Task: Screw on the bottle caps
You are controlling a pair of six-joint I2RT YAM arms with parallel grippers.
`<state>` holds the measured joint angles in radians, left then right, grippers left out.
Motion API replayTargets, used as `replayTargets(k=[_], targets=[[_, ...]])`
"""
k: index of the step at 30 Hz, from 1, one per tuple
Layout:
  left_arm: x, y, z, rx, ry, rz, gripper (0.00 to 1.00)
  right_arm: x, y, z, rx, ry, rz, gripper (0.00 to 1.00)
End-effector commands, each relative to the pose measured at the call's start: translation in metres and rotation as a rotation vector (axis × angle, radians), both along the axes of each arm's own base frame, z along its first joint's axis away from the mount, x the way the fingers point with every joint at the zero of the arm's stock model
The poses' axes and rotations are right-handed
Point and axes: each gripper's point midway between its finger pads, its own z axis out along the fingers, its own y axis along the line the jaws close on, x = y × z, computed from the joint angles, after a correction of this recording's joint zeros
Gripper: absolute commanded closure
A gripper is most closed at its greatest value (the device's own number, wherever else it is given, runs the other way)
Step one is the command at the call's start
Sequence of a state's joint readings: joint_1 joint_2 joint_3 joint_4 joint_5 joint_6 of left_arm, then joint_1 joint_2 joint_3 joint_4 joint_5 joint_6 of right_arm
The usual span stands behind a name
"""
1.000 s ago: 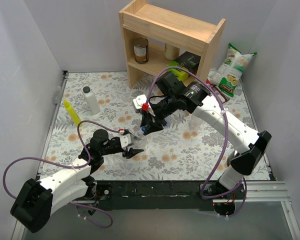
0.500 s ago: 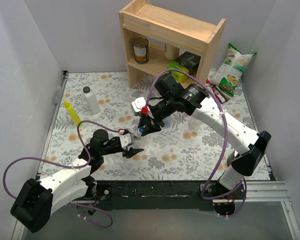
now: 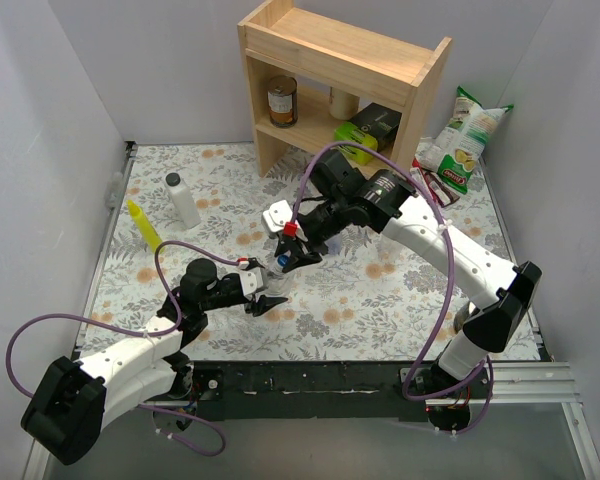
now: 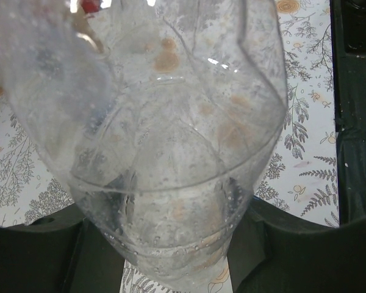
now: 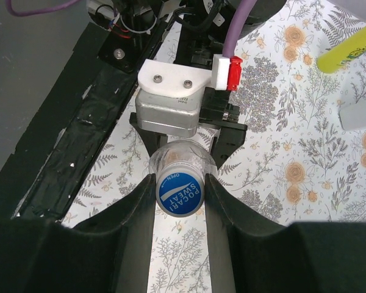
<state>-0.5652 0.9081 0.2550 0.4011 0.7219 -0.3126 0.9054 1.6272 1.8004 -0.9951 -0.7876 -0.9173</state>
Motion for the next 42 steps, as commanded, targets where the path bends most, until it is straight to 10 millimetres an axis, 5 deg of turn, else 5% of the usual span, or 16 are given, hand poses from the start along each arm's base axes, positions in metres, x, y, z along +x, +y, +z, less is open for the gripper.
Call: replayTargets(k=[1,13,23,35,39,42], targets=[[0.005,-0.005,0.027,-0.049,-0.101,-0.014,1.00,-0.004,-0.007,-0.011,-0.048,-0.006,0.016,0.67],[0.023,0.001,0.042,-0.106,-0.155,0.098,1.00,-0.005,-0.010,-0.027,-0.142,0.075,0.005,0.69],[0.047,0.011,0.062,-0.241,-0.067,0.288,1.00,0.021,0.009,-0.032,-0.204,0.233,-0.309,0.71],[0.048,0.015,0.046,-0.272,0.129,0.367,1.00,0.032,0.017,-0.037,-0.235,0.262,-0.450,0.71],[0.042,0.016,0.035,-0.231,0.118,0.347,1.00,0.037,0.018,-0.027,-0.213,0.221,-0.439,0.61],[0.037,0.016,0.026,-0.194,0.112,0.322,1.00,0.036,0.021,-0.013,-0.179,0.189,-0.386,0.35]])
